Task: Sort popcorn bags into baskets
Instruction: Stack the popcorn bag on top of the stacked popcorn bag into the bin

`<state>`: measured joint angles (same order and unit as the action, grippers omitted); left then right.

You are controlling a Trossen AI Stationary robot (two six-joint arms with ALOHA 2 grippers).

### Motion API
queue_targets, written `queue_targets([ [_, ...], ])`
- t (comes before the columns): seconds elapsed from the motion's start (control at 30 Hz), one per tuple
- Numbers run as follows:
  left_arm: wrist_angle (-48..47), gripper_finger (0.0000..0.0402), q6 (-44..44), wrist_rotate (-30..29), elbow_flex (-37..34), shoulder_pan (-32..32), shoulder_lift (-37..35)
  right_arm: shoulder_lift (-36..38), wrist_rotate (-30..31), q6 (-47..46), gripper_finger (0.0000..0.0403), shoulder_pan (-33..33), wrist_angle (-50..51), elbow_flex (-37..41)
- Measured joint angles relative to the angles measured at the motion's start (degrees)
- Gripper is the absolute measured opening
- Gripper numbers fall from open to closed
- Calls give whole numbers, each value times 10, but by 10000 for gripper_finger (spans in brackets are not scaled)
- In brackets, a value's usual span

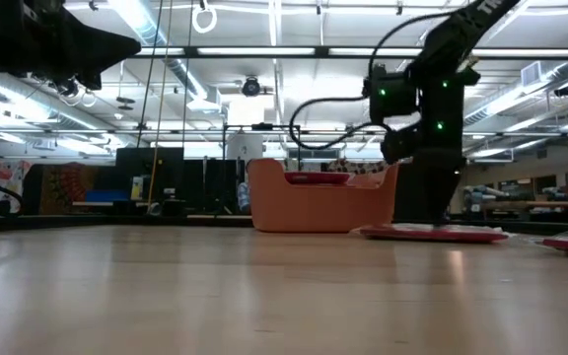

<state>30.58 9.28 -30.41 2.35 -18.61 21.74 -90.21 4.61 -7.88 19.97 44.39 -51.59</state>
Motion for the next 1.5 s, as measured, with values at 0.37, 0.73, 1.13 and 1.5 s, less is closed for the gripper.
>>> queue_targets([
  [0.37, -5, 18, -1, 0, 0, 0, 0, 2, -84, 8, 170, 36, -79, 68],
  [0.73, -6, 18, -2, 0, 0, 0, 0, 1, -72, -14, 105, 16, -82, 75],
  [1.13, -6, 18, -2, 0, 0, 0, 0, 8, -22, -25, 5, -26, -38, 49],
  [1.5, -6, 18, -2, 0, 0, 0, 0, 74, 63, -40, 3, -77, 32, -17],
])
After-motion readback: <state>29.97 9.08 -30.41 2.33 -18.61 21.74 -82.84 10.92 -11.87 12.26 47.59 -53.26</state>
